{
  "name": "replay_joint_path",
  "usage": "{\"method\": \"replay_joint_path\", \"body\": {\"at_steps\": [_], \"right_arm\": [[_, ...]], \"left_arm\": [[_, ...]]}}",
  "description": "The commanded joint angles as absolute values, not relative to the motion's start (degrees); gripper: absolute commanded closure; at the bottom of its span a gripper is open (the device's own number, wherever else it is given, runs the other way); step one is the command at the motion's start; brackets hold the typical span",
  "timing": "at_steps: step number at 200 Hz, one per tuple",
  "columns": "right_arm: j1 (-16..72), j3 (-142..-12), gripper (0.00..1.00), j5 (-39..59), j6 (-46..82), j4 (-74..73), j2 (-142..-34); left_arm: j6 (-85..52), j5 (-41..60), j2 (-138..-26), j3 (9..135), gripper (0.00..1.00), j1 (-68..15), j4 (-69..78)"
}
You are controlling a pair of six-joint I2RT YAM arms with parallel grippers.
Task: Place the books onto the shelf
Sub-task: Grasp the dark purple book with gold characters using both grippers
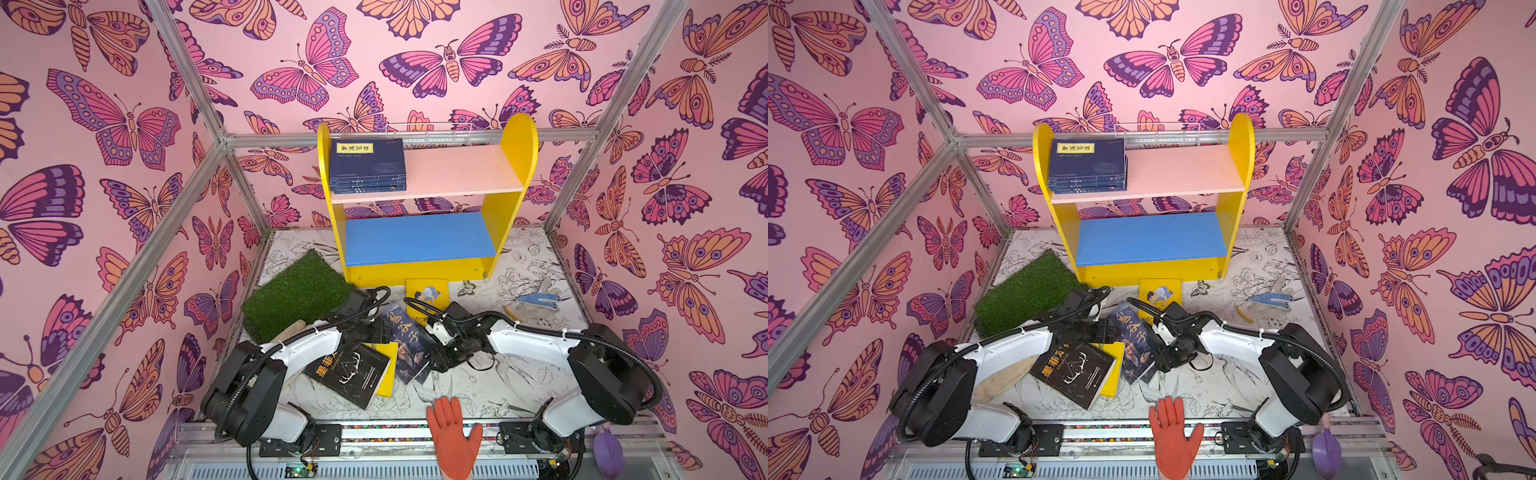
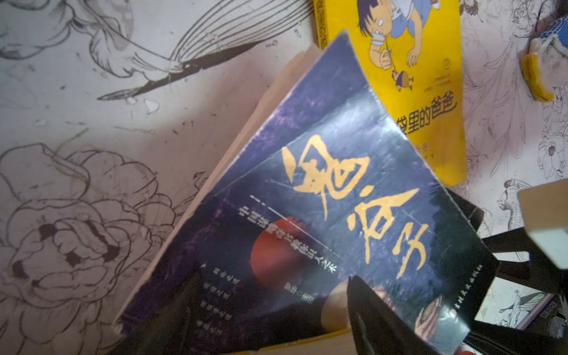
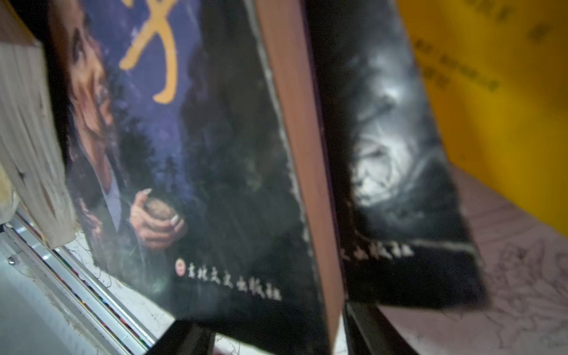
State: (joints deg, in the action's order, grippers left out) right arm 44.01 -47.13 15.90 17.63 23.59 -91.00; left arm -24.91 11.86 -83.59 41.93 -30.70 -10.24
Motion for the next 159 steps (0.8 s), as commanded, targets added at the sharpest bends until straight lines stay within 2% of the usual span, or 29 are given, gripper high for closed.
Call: {"method": "replay_joint_path", "body": {"at_steps": [1, 46, 102, 126, 159], "right_arm": [[43.99, -48.09, 0.38, 15.78, 15.73, 19.47, -97.71], [40.52, -54.17, 0.39, 22.21, 16.48, 16.96, -99.22], [32.65, -54.82, 0.4, 28.73, 24.4, 8.96, -96.65], [30.38, -54.42, 0.4, 25.38, 28.39, 7.78, -95.91], [29.88, -53.64, 0.4, 16.84, 28.03, 11.41, -91.85]], "left_arm": [[-24.08, 16.32, -87.42, 41.44, 0.23, -31.16, -12.04], [-24.17, 18.68, -87.06, 41.49, 0.23, -31.22, -11.98], [-24.08, 21.45, -86.42, 41.74, 0.24, -31.24, -12.04], [-24.77, 20.53, -85.35, 41.51, 0.24, -31.2, -12.03], [-27.84, 13.34, -78.55, 39.98, 0.21, -29.3, -11.66]]}}
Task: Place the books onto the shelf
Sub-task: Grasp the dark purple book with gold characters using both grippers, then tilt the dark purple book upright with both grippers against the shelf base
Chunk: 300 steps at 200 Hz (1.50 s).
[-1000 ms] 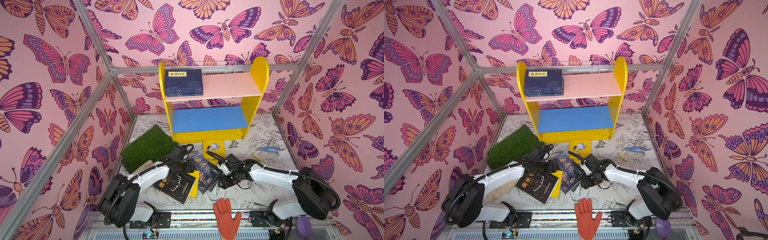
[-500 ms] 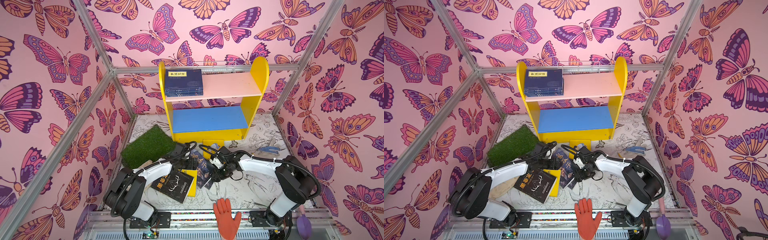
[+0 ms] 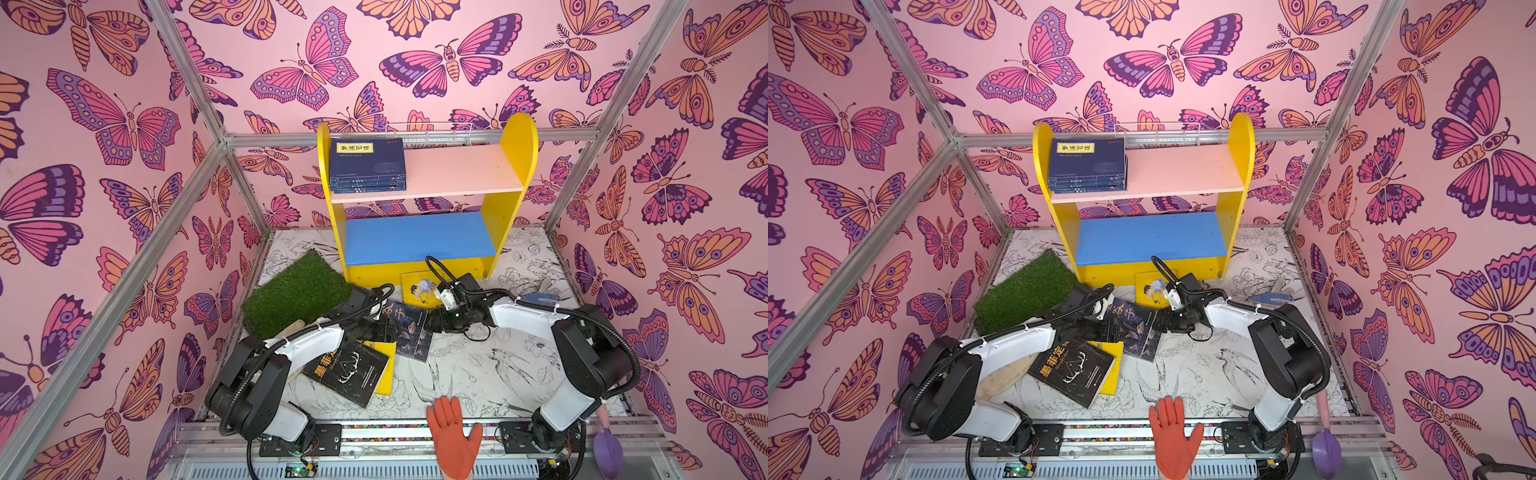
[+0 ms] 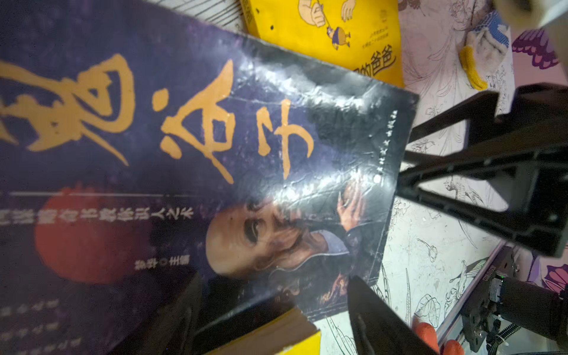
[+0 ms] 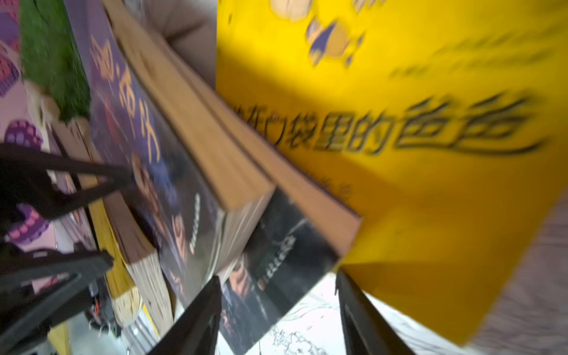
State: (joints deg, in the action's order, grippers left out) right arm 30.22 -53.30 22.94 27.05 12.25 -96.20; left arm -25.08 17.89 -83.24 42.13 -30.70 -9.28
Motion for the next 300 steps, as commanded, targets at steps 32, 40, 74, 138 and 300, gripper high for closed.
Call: {"method": "replay_joint_path", "body": {"at_steps": [32, 40, 74, 138, 300], "right_arm": [[30.72, -52.05, 0.4, 13.87, 25.49, 14.12, -84.76], [31.29, -51.77, 0.4, 14.63, 24.7, 14.35, -83.76], [33.71, -51.87, 0.4, 22.57, 24.24, 14.09, -85.55], [34.54, -53.74, 0.41, 29.7, 25.71, 13.21, -96.86], [32.96, -56.83, 0.45, 39.3, 34.25, 3.57, -90.87]], "left_arm": [[-33.32, 11.61, -74.47, 38.37, 0.19, -23.61, -9.42], [-33.8, 11.27, -74.53, 38.2, 0.19, -22.62, -8.83], [-33.91, 10.11, -79.96, 39.37, 0.19, -19.74, -8.29], [-32.82, 10.11, -85.49, 39.24, 0.2, -19.12, -7.99], [-33.48, 18.07, -85.87, 37.72, 0.49, -21.27, -7.61]]}}
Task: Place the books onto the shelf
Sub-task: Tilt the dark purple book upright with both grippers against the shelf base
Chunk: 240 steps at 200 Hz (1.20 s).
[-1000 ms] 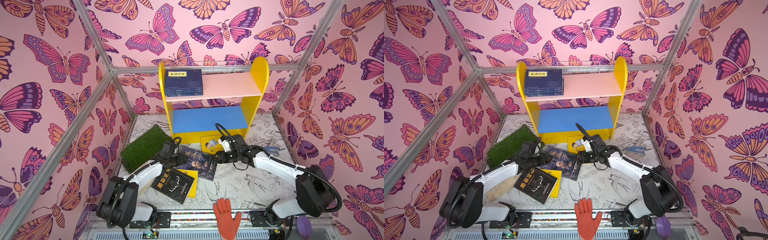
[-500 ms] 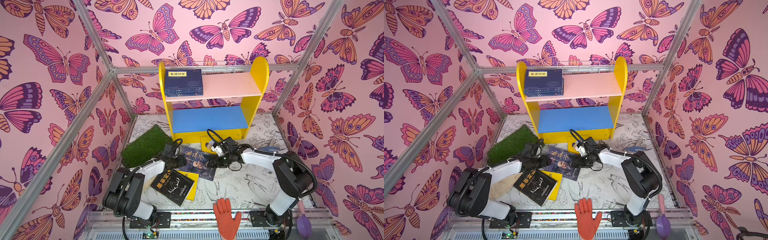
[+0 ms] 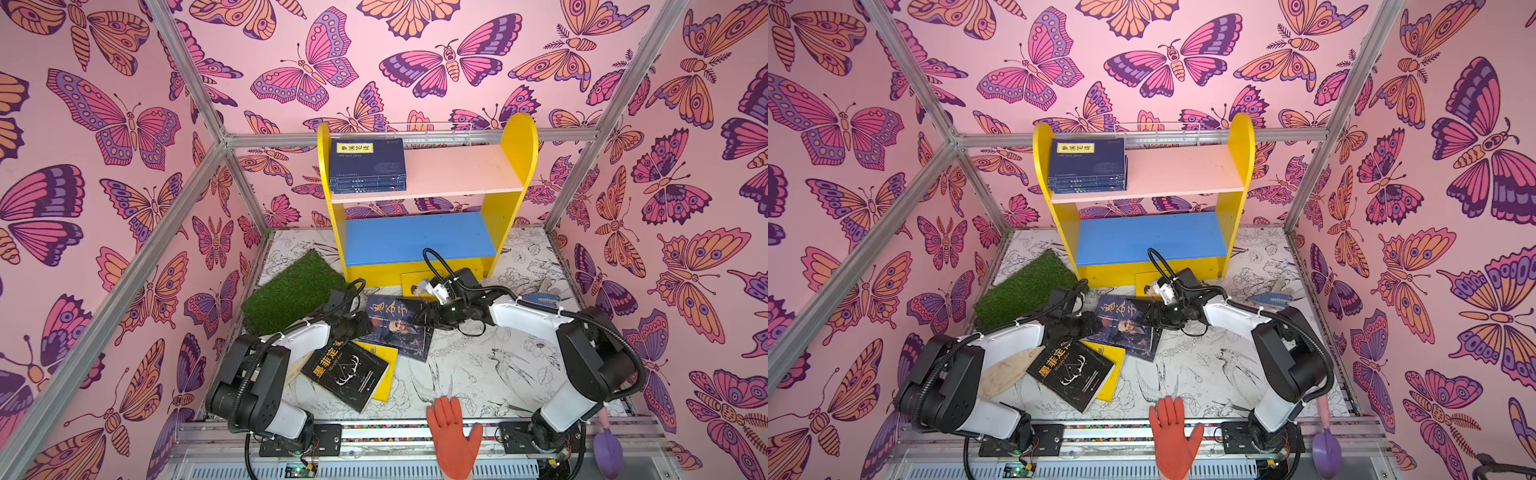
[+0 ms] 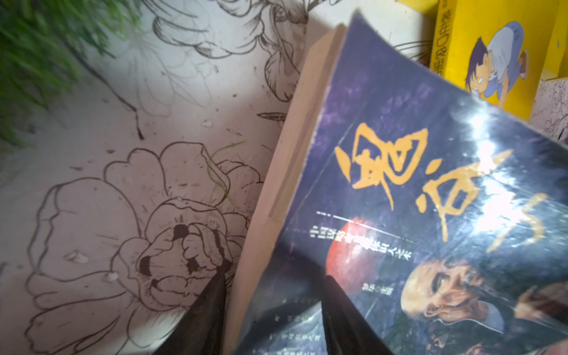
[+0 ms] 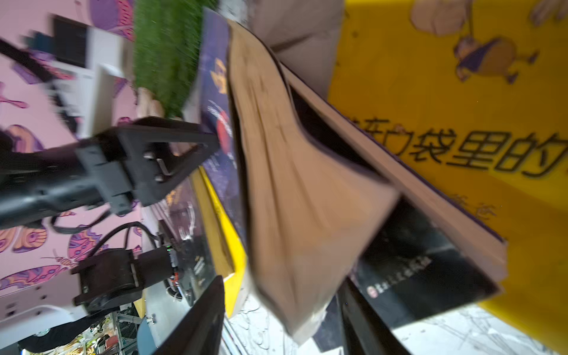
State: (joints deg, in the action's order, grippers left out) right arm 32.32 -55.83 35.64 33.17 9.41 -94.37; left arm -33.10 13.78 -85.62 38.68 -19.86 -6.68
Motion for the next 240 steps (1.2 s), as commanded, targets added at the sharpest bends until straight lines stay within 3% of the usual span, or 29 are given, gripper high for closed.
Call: {"method": "replay_joint_path", "body": {"at_steps": [1, 73, 109, 124, 164, 220, 240], "right_arm": [[32.96, -56.8, 0.45, 39.25, 34.27, 3.54, -90.79], [33.54, -56.21, 0.59, 34.94, 34.99, -0.12, -94.56], [33.26, -55.38, 0.92, 34.64, 35.38, -1.23, -95.09], [32.04, -53.35, 1.0, 36.54, 37.01, -4.13, -93.3], [25.88, -44.61, 1.0, 46.56, 47.17, -20.74, -85.56], [23.6, -42.0, 1.0, 48.27, 50.53, -27.94, -80.05], [23.67, -42.62, 1.0, 48.86, 52.55, -30.25, -80.07]], "left_arm": [[-33.48, 18.13, -85.78, 37.76, 0.49, -21.27, -7.63], [-36.32, 23.51, -82.24, 38.3, 0.49, -21.1, -3.03], [-40.07, 25.61, -78.93, 36.97, 0.47, -19.56, -0.03], [-42.63, 26.26, -76.43, 36.07, 0.39, -18.03, 1.18], [-47.47, 29.48, -68.85, 35.07, 0.25, -14.51, 2.0], [-51.75, 34.64, -68.07, 33.71, 0.07, -13.8, 4.19], [-53.99, 37.28, -69.0, 32.64, 0.06, -13.84, 9.04]]}}
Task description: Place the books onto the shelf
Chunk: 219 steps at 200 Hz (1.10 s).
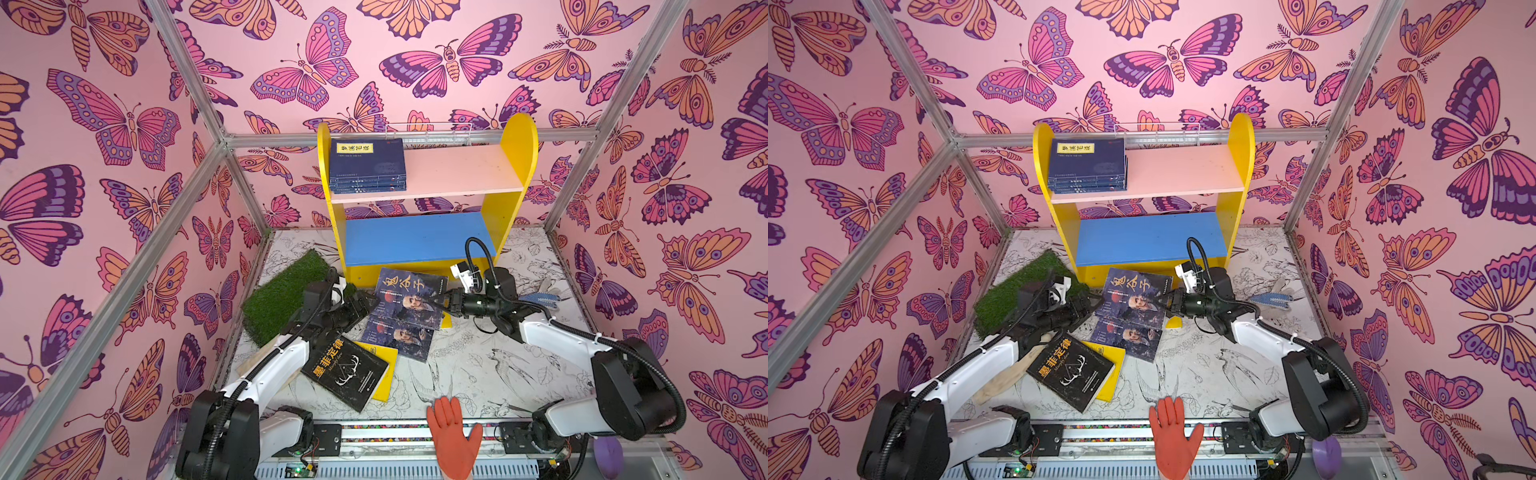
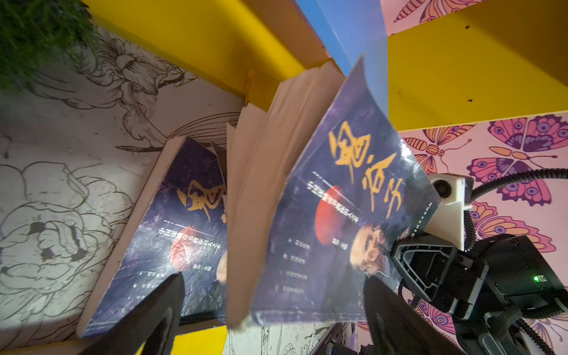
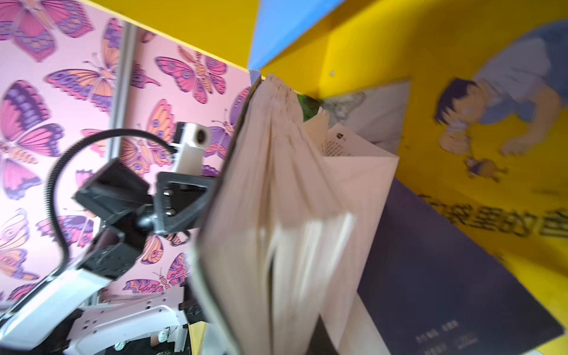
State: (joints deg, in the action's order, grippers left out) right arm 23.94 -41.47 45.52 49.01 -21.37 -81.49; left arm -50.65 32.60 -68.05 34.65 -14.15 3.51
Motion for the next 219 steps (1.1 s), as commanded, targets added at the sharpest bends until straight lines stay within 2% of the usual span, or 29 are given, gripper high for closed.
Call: {"method": "replay_joint_path", "body": {"at_steps": [1, 29, 68, 105, 120, 125, 145, 158, 181, 219], "right_arm": [[23.7, -42.62, 1.0, 48.95, 52.68, -30.33, -80.11], [24.08, -42.98, 1.0, 49.63, 54.99, -33.46, -80.75], [25.22, -42.42, 1.0, 49.31, 55.16, -33.81, -81.92], [25.33, -41.7, 1.0, 47.16, 52.35, -28.5, -82.07], [25.18, -41.49, 0.93, 44.2, 50.14, -24.1, -80.66], [25.02, -41.47, 0.87, 42.58, 49.37, -21.97, -80.06], [23.84, -39.81, 0.53, 35.91, 49.13, -17.41, -77.37], [22.87, -38.27, 0.41, 35.45, 50.59, -18.03, -76.11], [21.89, -37.2, 0.29, 40.25, 51.61, -18.56, -75.0], [21.88, -34.85, 0.28, 50.26, 56.36, -25.45, -74.01]], "left_arm": [[-54.11, 37.49, -69.08, 32.62, 0.06, -13.82, 9.31], [-57.11, 40.05, -71.0, 32.12, 0.14, -14.02, 15.22], [-58.92, 40.54, -71.5, 32.36, 0.41, -14.67, 19.99], [-63.96, 37.89, -71.54, 30.01, 0.84, -15.21, 28.45], [-65.18, 37.02, -71.11, 29.28, 1.0, -15.7, 31.27], [-65.49, 36.92, -70.84, 29.06, 1.0, -15.88, 32.32], [-67.08, 36.51, -68.93, 27.7, 1.0, -16.35, 38.76], [-68.59, 35.91, -67.41, 26.84, 1.0, -16.44, 43.78], [-69.06, 34.36, -64.88, 26.77, 1.0, -16.61, 47.55], [-66.26, 31.73, -61.64, 28.3, 1.0, -16.77, 48.61]]}}
